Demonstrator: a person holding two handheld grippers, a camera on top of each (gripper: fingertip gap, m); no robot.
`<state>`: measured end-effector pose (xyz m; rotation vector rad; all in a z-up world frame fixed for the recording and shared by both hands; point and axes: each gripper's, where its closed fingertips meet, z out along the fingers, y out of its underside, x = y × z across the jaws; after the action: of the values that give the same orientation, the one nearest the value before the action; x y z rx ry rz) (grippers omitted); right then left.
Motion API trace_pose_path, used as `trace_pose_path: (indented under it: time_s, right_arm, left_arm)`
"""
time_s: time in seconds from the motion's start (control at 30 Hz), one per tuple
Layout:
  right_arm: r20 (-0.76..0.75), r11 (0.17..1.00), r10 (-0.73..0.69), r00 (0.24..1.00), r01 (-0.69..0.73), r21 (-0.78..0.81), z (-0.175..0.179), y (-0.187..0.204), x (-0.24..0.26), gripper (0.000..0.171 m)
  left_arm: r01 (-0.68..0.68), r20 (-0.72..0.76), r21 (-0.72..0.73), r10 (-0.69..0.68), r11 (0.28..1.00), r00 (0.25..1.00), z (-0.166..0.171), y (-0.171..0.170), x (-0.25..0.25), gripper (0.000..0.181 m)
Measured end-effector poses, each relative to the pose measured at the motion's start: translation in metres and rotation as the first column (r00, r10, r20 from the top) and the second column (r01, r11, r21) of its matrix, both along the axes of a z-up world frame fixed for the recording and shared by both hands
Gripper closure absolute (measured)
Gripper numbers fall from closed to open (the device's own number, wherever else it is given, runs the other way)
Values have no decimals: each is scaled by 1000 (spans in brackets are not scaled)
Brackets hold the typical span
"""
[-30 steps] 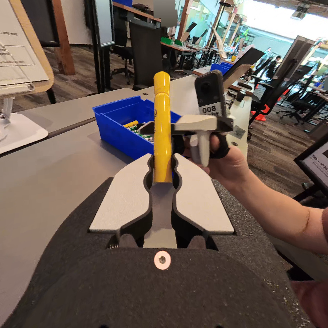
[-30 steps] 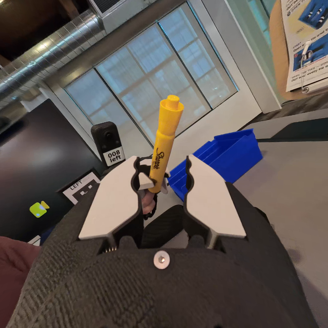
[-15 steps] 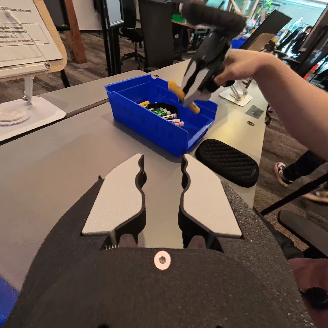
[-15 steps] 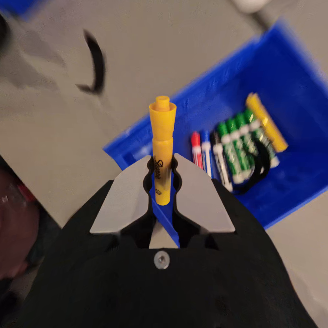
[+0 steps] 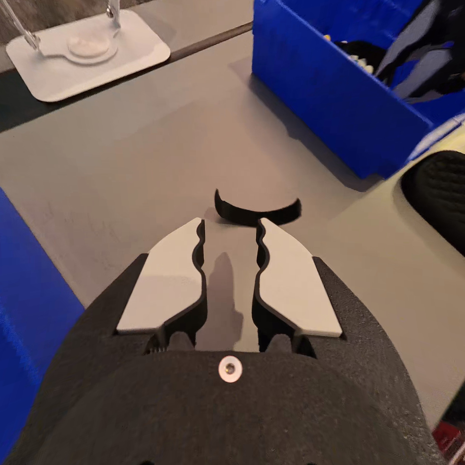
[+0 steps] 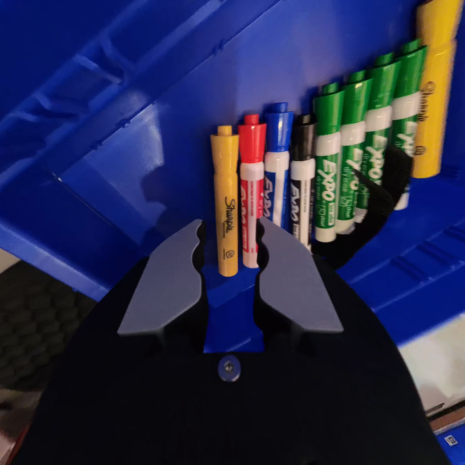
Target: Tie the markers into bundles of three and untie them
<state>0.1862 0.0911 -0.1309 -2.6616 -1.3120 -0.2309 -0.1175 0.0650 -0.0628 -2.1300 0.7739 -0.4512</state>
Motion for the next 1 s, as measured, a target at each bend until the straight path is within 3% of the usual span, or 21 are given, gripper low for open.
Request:
trace_pose_path:
  time_s: [0.13, 0.23, 0.3, 0.37, 0.4, 0.43, 0.5, 0.7, 0.8, 0.87, 0.93, 0.97, 1.0]
  right_arm:
    - [-177, 982, 5, 984, 29, 189, 48, 0, -16, 129]
    - [-305, 957, 32, 952, 58, 284, 79, -13, -26, 129]
    - [-372, 943, 62, 926, 68, 325, 91, -27, -33, 129]
    - [-431, 934, 85, 898, 79, 349, 96, -39, -40, 130]
    - [-460, 931, 92, 883, 88, 354, 98, -44, -44, 130]
    - [-494, 929, 99, 864, 99, 357, 99, -49, -50, 131]
    - [-594, 929, 137, 793, 106, 355, 107, -58, -71, 133]
    - [-850, 956, 262, 458, -4, 292, 148, -71, -166, 131]
    - [-873, 965, 258, 413, -74, 250, 141, -63, -197, 125]
    - [-907, 972, 226, 356, -149, 183, 139, -71, -217, 125]
    - [-914, 971, 211, 347, -185, 154, 134, -75, -230, 127]
    - [-910, 965, 228, 347, -203, 165, 132, -77, -234, 133]
    - [-906, 958, 255, 338, -214, 190, 131, -79, -237, 158]
  left_arm:
    - [22, 32, -154, -17, 988, 999, -35, 28, 15, 139]
    - [22, 14, -166, -20, 986, 1000, -51, 44, 22, 141]
    - [44, 10, -234, -43, 971, 999, -64, 40, 28, 142]
    - [75, 31, -301, -69, 951, 997, -74, 33, 34, 156]
    - [79, 48, -294, -68, 952, 997, -74, 34, 36, 178]
    - [88, 70, -278, -71, 957, 995, -71, 35, 38, 180]
    - [139, 120, -245, -112, 959, 986, -55, 30, 44, 180]
    - [312, 155, 52, -316, 949, 936, 49, -13, 70, 180]
    - [339, 105, 129, -352, 932, 930, 79, -30, 75, 180]
    - [351, 100, 155, -369, 923, 924, 89, -38, 76, 180]
    - [364, 107, 166, -384, 916, 917, 93, -45, 77, 180]
    - [375, 113, 160, -395, 913, 912, 92, -48, 77, 180]
    - [378, 126, 153, -398, 913, 909, 92, -49, 77, 179]
